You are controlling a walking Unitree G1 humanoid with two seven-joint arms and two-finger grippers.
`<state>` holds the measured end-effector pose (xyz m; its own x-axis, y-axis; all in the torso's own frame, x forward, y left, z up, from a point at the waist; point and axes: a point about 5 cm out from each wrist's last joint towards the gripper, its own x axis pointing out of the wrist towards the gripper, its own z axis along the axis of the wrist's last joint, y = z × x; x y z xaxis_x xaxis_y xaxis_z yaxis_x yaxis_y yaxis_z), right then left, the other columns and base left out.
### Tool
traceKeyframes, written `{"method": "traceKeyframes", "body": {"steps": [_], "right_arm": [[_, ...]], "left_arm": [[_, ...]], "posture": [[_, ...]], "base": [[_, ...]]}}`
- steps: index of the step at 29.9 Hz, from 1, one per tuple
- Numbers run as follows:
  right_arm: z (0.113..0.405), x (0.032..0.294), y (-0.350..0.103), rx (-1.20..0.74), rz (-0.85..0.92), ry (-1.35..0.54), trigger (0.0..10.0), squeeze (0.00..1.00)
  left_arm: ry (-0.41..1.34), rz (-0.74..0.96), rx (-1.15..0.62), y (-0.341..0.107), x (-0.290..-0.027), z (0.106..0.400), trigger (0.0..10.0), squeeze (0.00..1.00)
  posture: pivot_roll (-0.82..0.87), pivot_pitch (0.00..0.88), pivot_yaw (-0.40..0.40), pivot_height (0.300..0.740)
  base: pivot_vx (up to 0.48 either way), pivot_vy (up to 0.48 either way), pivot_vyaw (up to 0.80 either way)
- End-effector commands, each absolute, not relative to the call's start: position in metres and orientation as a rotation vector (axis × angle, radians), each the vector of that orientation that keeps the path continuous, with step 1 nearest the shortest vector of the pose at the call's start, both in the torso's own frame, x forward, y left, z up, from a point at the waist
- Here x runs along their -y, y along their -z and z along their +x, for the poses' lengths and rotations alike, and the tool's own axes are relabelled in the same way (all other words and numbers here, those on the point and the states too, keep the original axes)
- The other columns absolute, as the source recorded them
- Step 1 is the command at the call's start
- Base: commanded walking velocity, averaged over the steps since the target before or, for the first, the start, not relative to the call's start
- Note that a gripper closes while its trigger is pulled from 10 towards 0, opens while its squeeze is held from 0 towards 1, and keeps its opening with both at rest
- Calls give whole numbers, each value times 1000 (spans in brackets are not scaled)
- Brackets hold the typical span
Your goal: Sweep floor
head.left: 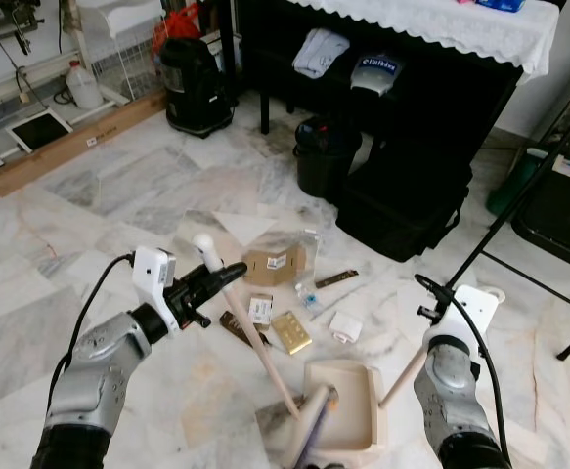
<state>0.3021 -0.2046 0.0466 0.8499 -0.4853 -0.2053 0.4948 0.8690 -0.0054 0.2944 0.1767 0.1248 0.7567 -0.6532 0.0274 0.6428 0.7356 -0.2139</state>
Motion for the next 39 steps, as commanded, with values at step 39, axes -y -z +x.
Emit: {"method": "traceKeyframes", "body": {"steps": [39], "right_arm": [[305,189,-46,-175,126,442,10000,0]], "left_arm": [[300,309,-67,-110,-217,314,10000,0]], "posture": [[0,96,-33,740]], "base": [[0,0,0]]}}
